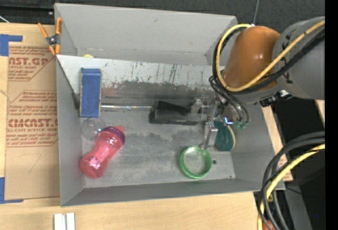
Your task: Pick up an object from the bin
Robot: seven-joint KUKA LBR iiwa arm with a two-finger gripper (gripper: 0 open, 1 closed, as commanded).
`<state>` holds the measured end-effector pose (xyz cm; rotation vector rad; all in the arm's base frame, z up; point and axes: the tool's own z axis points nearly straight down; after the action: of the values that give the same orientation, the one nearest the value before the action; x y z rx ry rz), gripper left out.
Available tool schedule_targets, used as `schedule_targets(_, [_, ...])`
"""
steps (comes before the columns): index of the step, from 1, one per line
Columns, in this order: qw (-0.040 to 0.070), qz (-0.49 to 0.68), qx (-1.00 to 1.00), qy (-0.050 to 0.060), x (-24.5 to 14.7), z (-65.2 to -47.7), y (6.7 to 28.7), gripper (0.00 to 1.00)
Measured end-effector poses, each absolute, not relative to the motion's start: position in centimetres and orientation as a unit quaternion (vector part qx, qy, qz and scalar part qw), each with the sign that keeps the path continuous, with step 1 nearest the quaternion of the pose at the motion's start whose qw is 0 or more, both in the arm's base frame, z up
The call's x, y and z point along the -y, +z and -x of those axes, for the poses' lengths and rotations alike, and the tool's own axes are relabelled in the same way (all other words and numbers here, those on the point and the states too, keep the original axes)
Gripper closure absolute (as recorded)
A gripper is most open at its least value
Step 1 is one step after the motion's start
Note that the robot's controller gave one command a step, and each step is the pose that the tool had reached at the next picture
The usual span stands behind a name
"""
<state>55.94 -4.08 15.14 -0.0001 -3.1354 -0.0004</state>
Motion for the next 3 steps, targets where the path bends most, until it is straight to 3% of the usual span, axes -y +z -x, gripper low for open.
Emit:
schedule_targets(1, [-0.001, 0.000, 1.000, 0.000, 4.1, -56.1, 15.6, 0.00])
schedule_targets(2, [0.000, -0.008, 1.000, 0.000, 2.6, -50.1, 7.0, 0.00])
schedule_targets(3, [-0.009, -0.099, 0.995, 0.002, 1.7, -49.3, 13.3, 0.00])
